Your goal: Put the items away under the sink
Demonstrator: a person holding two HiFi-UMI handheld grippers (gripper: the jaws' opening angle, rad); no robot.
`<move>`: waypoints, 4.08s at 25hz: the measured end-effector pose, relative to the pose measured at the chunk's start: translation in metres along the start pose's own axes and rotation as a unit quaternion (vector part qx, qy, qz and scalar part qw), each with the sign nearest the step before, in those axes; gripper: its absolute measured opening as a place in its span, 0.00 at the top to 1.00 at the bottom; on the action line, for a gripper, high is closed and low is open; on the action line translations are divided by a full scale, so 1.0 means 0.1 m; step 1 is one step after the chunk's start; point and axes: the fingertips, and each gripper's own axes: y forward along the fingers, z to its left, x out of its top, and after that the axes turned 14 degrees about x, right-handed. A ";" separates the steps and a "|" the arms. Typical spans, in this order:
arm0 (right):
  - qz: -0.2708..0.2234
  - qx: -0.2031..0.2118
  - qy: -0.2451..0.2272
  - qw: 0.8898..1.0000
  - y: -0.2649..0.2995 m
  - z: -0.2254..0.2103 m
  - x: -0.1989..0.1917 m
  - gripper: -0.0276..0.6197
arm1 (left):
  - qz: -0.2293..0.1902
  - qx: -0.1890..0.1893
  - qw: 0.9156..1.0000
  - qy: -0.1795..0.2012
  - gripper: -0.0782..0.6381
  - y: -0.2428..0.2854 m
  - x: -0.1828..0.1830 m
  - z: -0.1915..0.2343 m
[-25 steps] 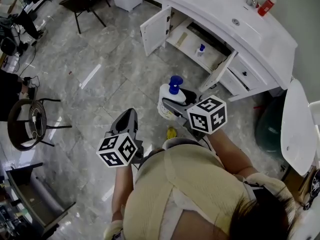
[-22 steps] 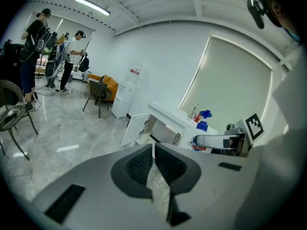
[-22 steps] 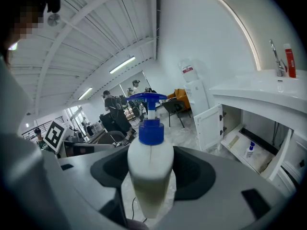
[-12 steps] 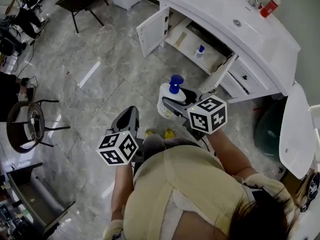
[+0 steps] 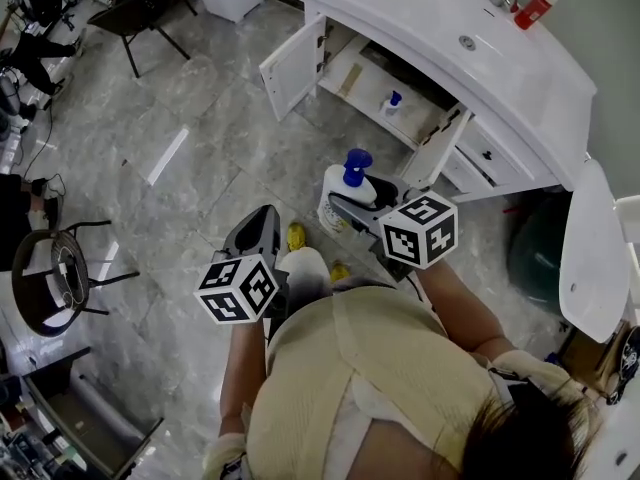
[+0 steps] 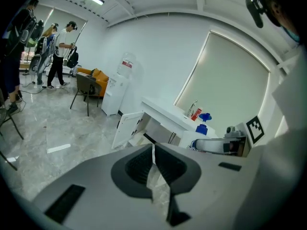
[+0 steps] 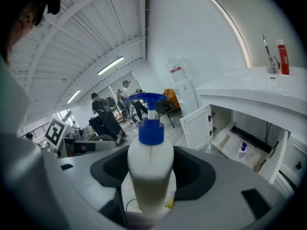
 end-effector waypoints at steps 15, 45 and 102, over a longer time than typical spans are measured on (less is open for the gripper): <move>-0.005 -0.038 0.027 0.999 0.66 -0.45 0.49 0.52 | 0.031 -0.035 0.999 0.026 0.82 0.71 0.59 0.37; -0.011 -0.112 0.050 0.992 1.17 -1.14 0.89 0.52 | 0.066 -0.068 0.995 0.023 0.82 1.53 0.99 0.77; 0.057 -0.159 0.115 0.979 1.82 -4.44 0.29 0.52 | 0.192 -0.045 0.980 0.026 0.82 4.20 0.02 0.22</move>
